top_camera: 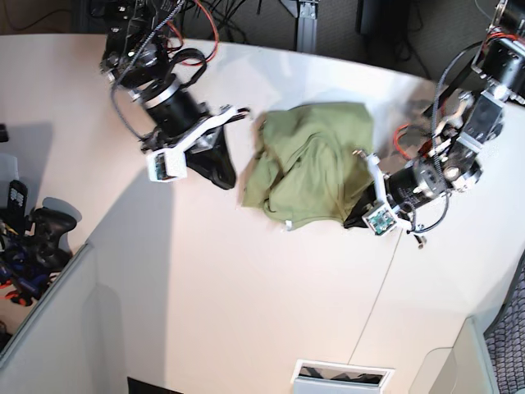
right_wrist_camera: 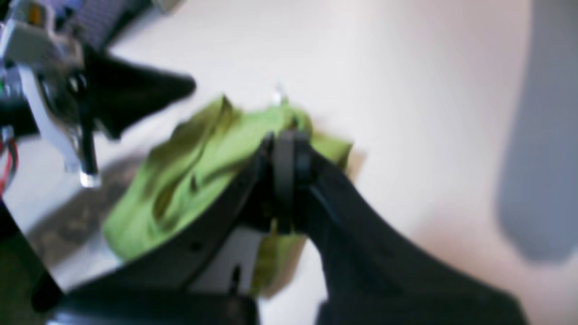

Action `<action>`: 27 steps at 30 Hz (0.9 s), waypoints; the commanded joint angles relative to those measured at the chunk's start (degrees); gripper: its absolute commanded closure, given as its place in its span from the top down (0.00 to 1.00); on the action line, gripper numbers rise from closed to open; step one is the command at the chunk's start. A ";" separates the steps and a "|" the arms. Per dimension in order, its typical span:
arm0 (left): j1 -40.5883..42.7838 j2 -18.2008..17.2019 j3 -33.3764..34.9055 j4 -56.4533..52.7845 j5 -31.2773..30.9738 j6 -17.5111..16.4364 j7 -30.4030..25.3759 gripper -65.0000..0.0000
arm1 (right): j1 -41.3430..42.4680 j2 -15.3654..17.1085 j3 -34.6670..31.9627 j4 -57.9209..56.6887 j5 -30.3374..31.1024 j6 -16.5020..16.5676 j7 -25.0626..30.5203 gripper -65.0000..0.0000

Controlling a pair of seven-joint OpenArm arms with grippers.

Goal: Layout the t-shirt on the table in an organized manner, then fold the t-shirt properly

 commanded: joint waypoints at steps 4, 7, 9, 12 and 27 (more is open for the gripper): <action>0.74 -0.31 -0.39 0.90 -0.48 0.28 -0.68 0.00 | 5.51 -1.33 -3.48 -5.46 -0.70 0.39 1.66 0.00; 2.93 -0.26 -0.39 0.85 -0.48 0.28 -1.22 0.00 | 8.87 -1.90 -7.52 -14.14 -4.70 0.39 2.93 0.00; 4.83 0.00 -0.39 0.68 -0.22 0.28 -2.16 0.00 | 9.99 -1.86 -9.44 -20.31 -7.54 0.39 3.96 0.00; 7.28 0.85 -0.39 -0.76 1.42 0.37 -4.22 0.00 | 10.14 -1.84 -9.64 -28.57 -11.08 0.35 8.00 0.00; 5.62 5.25 -3.41 -3.69 5.01 5.46 -5.29 0.00 | 9.81 -1.86 -8.63 -27.71 -9.57 0.39 10.86 0.00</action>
